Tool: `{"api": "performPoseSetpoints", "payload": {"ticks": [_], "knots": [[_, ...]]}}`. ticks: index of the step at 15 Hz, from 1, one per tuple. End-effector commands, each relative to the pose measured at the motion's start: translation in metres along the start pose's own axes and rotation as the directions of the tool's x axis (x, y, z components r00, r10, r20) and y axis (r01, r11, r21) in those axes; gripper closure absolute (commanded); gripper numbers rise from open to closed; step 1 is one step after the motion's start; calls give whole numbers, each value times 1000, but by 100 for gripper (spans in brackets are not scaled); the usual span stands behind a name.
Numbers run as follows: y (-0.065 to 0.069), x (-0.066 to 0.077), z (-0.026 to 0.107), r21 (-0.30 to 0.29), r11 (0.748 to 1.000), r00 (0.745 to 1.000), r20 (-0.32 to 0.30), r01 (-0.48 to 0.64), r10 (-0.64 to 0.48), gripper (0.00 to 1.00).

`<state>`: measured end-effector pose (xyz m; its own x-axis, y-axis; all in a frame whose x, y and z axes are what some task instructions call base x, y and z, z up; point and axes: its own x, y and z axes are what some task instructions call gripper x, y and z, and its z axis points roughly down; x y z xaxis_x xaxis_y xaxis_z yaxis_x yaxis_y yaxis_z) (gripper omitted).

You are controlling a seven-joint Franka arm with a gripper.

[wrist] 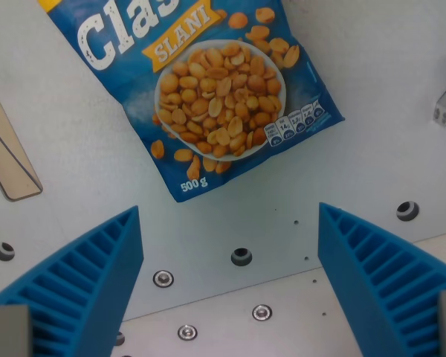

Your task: Rotate around gripper positive z

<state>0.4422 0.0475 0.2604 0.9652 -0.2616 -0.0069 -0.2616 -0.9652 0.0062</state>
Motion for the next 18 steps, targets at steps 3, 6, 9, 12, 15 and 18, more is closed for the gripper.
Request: {"api": "performPoseSetpoints", "payload": {"ticks": [3, 6, 9, 12, 15, 18], "knots": [[0, 0, -2, 2, 999, 999, -5, -40, 40, 0], [0, 0, -2, 2, 997, 997, -5, -80, 80, 0], [0, 0, -2, 2, 993, 993, -5, -120, 120, 0], [0, 0, -2, 2, 987, 987, -4, -159, 159, 0], [0, 0, -2, 2, 980, 980, -4, -199, 199, 0], [0, 0, -2, 2, 971, 971, -4, -238, 238, 0]]}}
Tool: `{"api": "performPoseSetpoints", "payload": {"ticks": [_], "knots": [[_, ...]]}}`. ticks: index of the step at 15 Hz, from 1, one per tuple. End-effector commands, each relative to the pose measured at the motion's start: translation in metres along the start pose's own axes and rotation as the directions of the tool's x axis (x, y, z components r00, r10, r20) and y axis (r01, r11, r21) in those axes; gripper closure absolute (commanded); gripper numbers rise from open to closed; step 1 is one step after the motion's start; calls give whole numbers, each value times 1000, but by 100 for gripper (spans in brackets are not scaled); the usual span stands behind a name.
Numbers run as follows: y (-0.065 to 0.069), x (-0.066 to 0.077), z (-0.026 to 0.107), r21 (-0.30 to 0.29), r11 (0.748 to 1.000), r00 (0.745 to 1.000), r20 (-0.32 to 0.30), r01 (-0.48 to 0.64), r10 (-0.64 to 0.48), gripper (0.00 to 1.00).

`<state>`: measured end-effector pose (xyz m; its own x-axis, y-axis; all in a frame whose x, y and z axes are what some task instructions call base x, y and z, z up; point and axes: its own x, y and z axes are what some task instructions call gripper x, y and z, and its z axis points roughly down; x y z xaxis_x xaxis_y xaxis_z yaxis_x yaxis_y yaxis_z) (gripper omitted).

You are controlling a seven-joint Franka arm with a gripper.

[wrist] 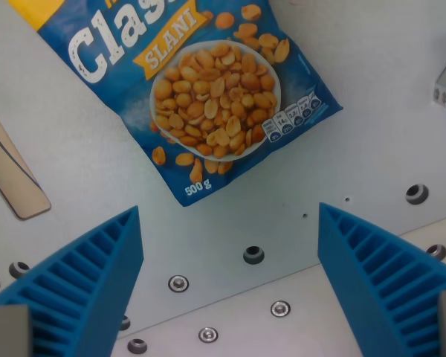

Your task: Rotate around gripper positive z

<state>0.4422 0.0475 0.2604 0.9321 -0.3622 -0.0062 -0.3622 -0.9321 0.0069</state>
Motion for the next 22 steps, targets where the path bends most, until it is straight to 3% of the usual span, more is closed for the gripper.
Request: {"api": "performPoseSetpoints", "payload": {"ticks": [1, 11, 22], "knots": [[0, 0, -2, 2, 989, 989, -4, -147, 147, 0], [0, 0, -2, 3, 961, 961, -4, -277, 277, 0], [0, 0, -2, 4, 910, 910, -3, -415, 415, 0]]}}
